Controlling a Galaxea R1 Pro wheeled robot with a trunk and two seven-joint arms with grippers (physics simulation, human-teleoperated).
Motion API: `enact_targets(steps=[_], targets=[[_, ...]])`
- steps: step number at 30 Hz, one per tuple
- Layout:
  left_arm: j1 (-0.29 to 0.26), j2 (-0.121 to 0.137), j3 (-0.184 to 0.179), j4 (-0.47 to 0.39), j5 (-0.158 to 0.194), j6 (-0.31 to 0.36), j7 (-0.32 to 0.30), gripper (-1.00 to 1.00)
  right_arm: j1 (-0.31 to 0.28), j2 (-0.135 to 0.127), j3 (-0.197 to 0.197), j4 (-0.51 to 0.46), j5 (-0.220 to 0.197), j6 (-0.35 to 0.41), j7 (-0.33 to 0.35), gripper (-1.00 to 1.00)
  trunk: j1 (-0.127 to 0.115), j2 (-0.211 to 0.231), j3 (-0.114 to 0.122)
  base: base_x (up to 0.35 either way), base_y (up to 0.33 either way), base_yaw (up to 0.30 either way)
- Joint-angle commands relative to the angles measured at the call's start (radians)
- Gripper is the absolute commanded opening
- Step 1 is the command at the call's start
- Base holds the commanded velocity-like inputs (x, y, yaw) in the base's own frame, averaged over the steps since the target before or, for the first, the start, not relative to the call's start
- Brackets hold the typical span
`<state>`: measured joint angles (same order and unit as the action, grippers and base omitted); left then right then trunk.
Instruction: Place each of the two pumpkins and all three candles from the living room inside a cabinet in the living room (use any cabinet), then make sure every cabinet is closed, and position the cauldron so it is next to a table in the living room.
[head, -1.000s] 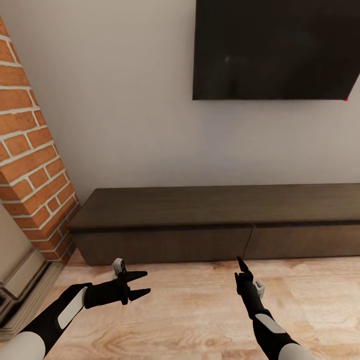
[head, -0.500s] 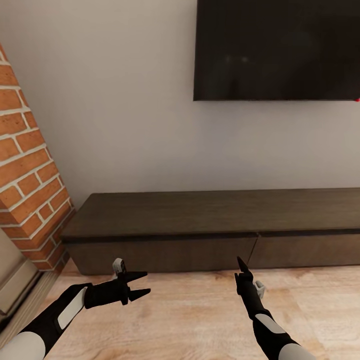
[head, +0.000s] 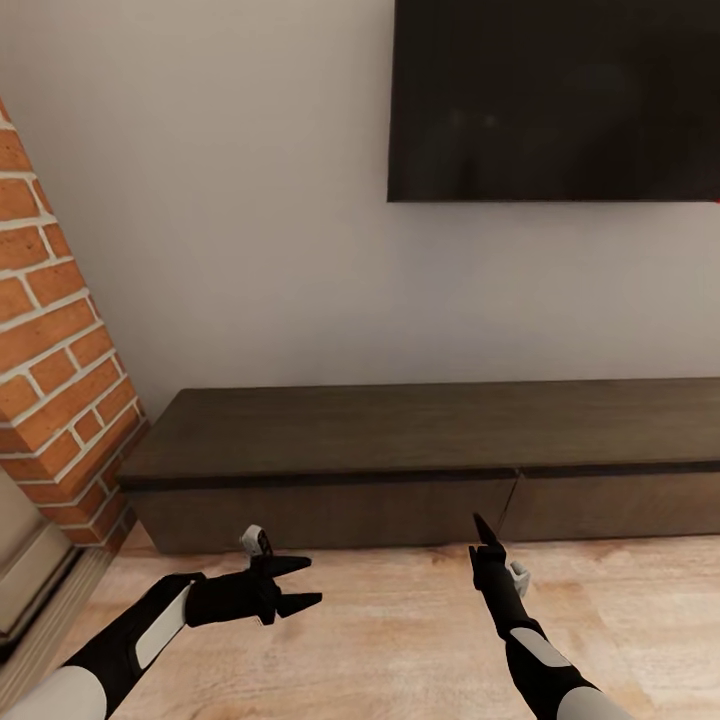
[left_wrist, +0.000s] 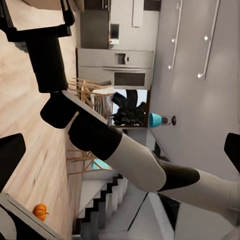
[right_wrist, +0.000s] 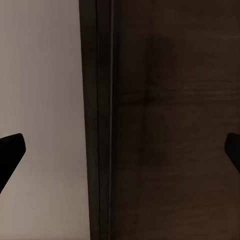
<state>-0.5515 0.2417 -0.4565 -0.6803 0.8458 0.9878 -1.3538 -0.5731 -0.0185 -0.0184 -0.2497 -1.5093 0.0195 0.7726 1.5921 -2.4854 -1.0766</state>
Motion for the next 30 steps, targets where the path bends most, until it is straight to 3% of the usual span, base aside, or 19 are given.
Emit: enact_targets(steps=[1,30], targets=[[-0.001,-0.001,-0.006,0.000,0.004,0.009,-0.004,1.00,-0.001,0.000,-0.002,0.001,-0.002,0.002,0.004,1.00,0.000,0.000,-0.001,0.220,0.000,0.000],[-0.002,-0.004,-0.008,-0.001,0.004,0.007,-0.002,1.00,-0.001,0.000,-0.002,0.001,-0.002,0.001,-0.003,1.00,0.000,0.000,-0.001,0.117,0.000,0.000]])
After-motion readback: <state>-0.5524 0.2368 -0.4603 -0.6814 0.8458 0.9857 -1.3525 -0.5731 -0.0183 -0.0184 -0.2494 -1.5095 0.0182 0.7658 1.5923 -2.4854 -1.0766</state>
